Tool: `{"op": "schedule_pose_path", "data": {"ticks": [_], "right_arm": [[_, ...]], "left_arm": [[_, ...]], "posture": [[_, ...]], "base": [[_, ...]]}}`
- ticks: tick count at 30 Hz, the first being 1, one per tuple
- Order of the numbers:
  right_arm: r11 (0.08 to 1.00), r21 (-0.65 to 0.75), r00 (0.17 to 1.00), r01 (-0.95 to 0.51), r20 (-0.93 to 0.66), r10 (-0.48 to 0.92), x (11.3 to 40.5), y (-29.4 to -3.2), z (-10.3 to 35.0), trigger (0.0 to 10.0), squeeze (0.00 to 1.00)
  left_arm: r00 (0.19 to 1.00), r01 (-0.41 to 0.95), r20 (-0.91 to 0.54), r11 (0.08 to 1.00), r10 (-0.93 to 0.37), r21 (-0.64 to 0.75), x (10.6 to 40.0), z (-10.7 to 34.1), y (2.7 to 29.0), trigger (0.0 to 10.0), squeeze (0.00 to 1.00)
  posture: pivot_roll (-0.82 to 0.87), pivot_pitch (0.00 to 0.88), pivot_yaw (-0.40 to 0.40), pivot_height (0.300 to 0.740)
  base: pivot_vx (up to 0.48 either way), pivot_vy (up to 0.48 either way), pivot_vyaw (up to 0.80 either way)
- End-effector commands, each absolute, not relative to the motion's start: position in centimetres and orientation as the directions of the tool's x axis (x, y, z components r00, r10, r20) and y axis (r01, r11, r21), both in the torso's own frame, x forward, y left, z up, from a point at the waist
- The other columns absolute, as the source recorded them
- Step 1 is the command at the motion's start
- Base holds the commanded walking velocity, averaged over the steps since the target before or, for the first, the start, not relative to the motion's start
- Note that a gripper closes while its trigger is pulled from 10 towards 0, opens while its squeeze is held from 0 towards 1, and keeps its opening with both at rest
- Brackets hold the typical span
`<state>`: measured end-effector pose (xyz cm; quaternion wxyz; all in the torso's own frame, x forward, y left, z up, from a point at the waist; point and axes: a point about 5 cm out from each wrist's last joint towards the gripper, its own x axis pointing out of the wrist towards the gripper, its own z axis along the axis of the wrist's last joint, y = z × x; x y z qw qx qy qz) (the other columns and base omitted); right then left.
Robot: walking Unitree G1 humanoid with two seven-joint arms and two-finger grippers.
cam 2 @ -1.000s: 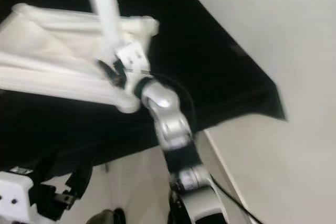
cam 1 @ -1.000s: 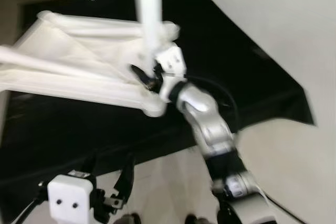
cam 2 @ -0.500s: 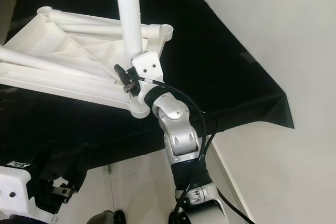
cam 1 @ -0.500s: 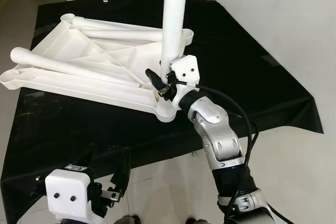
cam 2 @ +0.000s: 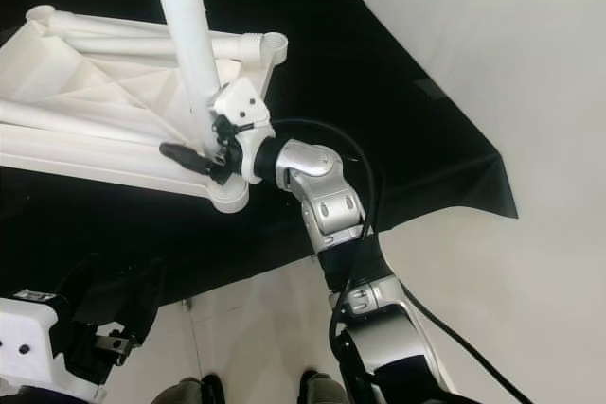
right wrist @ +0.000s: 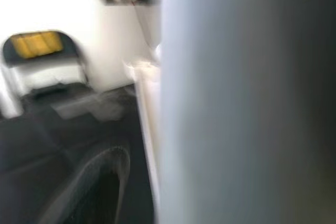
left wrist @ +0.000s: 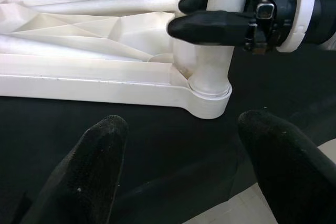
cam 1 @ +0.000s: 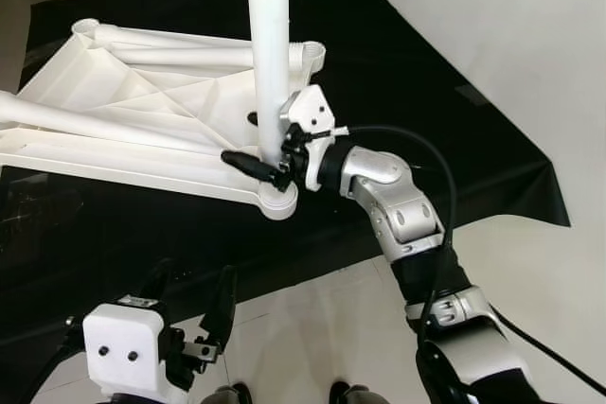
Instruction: Building children table
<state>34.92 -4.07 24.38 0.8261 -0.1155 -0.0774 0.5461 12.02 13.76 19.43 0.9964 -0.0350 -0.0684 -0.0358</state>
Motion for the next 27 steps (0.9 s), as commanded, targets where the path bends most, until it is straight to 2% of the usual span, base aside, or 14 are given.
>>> {"op": "schedule_pose_path", "data": {"ticks": [1,5,10,11,12,13,14,16,24,27], "right_arm": [[0.324,-0.294,0.346,-0.899,-0.023,0.938,34.9,-3.8,24.3,10.0,0.0],[0.434,-0.277,0.461,-0.857,-0.038,0.887,36.4,-6.3,24.4,10.0,0.0],[0.4,-0.226,0.419,-0.888,-0.041,0.907,36.5,-6.9,24.0,9.8,0.0],[0.363,-0.207,0.376,-0.908,-0.023,0.926,36.3,-6.8,24.1,0.0,0.0],[0.363,-0.207,0.376,-0.908,-0.023,0.926,36.3,-6.8,24.1,0.0,0.0],[0.296,-0.187,0.298,-0.937,0.018,0.955,36.2,-6.7,24.3,0.0,0.0],[0.268,-0.182,0.266,-0.946,0.036,0.963,36.1,-6.6,24.5,0.0,0.0],[0.249,-0.188,0.246,-0.95,0.039,0.968,36.1,-6.6,24.6,0.0,0.0],[0.233,-0.214,0.23,-0.949,0.041,0.972,36.9,-6.0,25.4,0.0,0.0],[0.266,-0.218,0.264,-0.939,0.039,0.964,37.1,-6.2,25.5,0.0,0.0]], "left_arm": [[0.991,0.067,0.12,0.995,-0.058,-0.074,11.9,19.3,13.7,10.0,0.0],[0.991,0.067,0.118,0.994,-0.057,-0.082,11.9,19.3,13.7,10.0,0.0],[0.991,0.071,0.116,0.994,-0.061,-0.087,12.0,19.2,13.7,10.0,0.0],[0.991,0.074,0.115,0.993,-0.064,-0.088,12.0,19.2,13.6,10.0,0.0],[0.991,0.074,0.115,0.993,-0.064,-0.088,12.0,19.2,13.6,10.0,0.0],[0.991,0.076,0.116,0.993,-0.066,-0.09,12.1,19.2,13.6,10.0,0.0],[0.991,0.077,0.116,0.993,-0.066,-0.09,12.1,19.2,13.6,10.0,0.0],[0.991,0.077,0.116,0.993,-0.066,-0.091,12.1,19.2,13.6,10.0,0.0],[0.991,0.075,0.118,0.993,-0.065,-0.089,12.1,19.3,13.6,10.0,0.0],[0.991,0.071,0.119,0.993,-0.06,-0.089,12.0,19.3,13.6,10.0,0.0]], "posture": [[0.17,0.25,-0.038,0.74],[0.16,0.25,-0.035,0.74],[0.15,0.25,-0.028,0.74],[0.15,0.249,-0.025,0.74],[0.15,0.249,-0.025,0.74],[0.15,0.249,-0.025,0.74],[0.15,0.249,-0.025,0.74],[0.16,0.247,-0.026,0.74],[0.16,0.251,-0.03,0.74],[0.15,0.25,-0.042,0.74]], "base": [[0.0,0.0,0.0],[0.0,0.0,0.0],[0.0,0.0,0.0],[0.0,0.0,0.0],[0.0,0.0,0.0],[0.0,0.0,0.0],[0.0,0.0,0.0],[0.0,0.0,0.0],[0.0,0.0,0.0],[0.0,0.0,0.0]]}}
